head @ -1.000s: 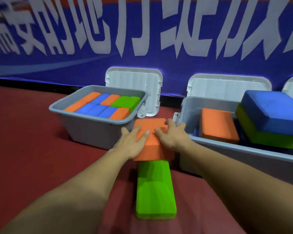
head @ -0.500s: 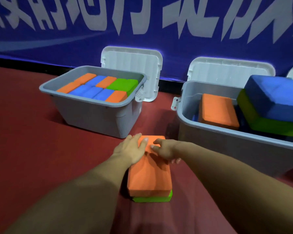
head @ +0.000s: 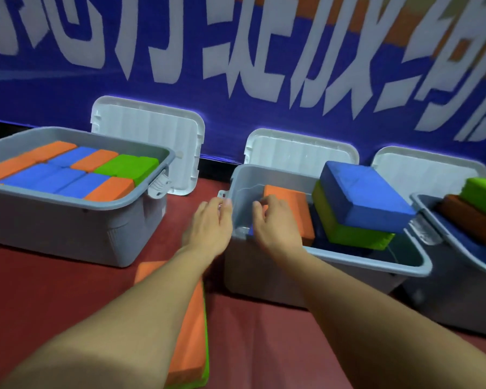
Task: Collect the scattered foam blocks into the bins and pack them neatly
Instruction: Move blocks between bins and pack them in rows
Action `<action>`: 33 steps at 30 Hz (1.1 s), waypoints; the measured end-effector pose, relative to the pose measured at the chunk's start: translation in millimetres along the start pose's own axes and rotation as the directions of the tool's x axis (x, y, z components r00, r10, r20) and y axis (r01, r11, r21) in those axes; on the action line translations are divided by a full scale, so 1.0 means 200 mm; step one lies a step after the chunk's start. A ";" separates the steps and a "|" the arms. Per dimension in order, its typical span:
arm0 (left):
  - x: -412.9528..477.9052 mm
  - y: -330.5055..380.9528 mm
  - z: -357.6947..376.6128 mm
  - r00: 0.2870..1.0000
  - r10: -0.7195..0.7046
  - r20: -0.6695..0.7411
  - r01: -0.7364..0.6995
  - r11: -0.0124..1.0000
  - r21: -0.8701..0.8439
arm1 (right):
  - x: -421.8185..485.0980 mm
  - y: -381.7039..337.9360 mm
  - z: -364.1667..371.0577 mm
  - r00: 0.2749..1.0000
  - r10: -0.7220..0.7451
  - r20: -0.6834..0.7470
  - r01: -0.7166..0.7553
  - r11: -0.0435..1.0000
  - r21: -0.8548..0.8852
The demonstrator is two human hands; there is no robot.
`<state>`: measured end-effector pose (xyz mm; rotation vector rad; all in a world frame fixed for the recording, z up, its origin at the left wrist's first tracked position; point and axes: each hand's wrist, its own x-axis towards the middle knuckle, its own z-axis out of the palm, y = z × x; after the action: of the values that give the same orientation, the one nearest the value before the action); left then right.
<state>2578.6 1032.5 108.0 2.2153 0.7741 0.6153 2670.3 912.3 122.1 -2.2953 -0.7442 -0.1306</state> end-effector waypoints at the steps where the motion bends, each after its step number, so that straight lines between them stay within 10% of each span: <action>1: 0.02 0.03 0.03 1.000 0.001 0.024 -0.001 1.000 0.001 | 0.03 0.05 -0.03 0.997 0.066 -0.043 -0.068 0.997 -0.033; 8: 0.08 0.20 0.27 0.992 0.067 0.107 -0.094 0.960 0.263 | 0.13 0.32 -0.15 0.964 0.218 -0.151 -0.232 0.969 -0.086; 27: 0.01 0.71 0.78 0.962 0.122 0.243 -0.099 0.990 -0.104 | 0.11 0.63 -0.67 0.848 0.116 -0.516 -0.182 0.980 -0.078; 33: -0.03 0.83 0.89 0.934 0.178 0.309 -0.109 0.968 -0.228 | 0.09 0.84 -0.81 0.805 0.348 -0.481 -0.400 0.917 -0.006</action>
<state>2741.0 851.4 115.0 2.1164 0.3612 0.3625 2794.9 717.4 146.7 -2.3252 -0.0240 -0.5367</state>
